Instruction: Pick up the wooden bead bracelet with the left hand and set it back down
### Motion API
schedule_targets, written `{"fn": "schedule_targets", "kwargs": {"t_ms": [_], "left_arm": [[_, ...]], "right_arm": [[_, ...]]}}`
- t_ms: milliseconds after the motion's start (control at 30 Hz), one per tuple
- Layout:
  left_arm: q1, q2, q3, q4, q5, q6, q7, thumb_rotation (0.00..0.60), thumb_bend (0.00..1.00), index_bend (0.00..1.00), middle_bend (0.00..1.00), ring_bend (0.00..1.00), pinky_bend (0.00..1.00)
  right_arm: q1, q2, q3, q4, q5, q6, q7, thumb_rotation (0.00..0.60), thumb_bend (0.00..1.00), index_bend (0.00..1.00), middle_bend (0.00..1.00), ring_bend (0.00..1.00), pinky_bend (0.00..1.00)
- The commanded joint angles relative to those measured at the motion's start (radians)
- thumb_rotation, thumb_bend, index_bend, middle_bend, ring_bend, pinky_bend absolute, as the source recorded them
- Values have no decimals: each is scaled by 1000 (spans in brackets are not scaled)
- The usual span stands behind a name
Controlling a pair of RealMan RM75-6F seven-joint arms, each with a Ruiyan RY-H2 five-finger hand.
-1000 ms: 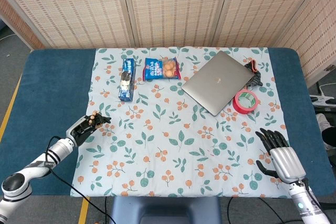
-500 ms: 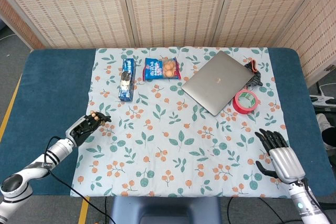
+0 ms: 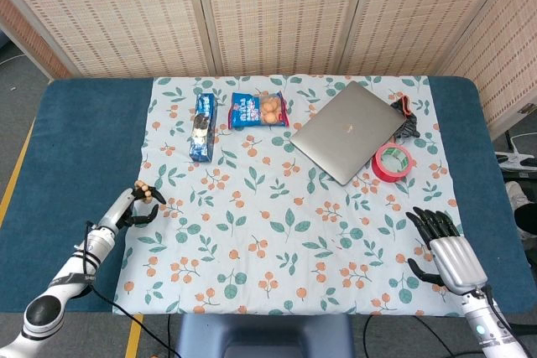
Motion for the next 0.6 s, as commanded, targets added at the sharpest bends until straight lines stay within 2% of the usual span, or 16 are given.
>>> {"fn": "schedule_targets", "kwargs": {"t_ms": [33, 200, 300, 433, 533, 600], "left_arm": [[18, -12, 27, -15, 89, 44, 35, 600, 532, 441, 381, 89, 30], [17, -5, 86, -19, 222, 114, 49, 600, 531, 409, 377, 89, 32], [9, 7, 143, -24, 308, 176, 22, 600, 532, 356, 364, 97, 45], [-19, 45, 247, -21, 413, 259, -76, 600, 533, 302, 329, 103, 122], [-48, 70, 322, -3, 485, 341, -159, 600, 532, 287, 313, 103, 127], [-77, 101, 399, 15, 554, 418, -237, 600, 525, 269, 299, 102, 125]], "right_arm": [[1, 0, 0, 0, 0, -1, 1, 516, 314, 0, 0, 0, 0], [2, 0, -1, 0, 1, -5, 2, 517, 314, 0, 0, 0, 0], [2, 0, 0, 1, 3, -6, 1, 517, 313, 0, 0, 0, 0], [2, 1, -1, 0, 3, -6, 1, 517, 314, 0, 0, 0, 0], [2, 2, 0, -1, 3, -4, 3, 517, 313, 0, 0, 0, 0], [1, 3, 0, -1, 4, -3, 4, 517, 314, 0, 0, 0, 0]]}}
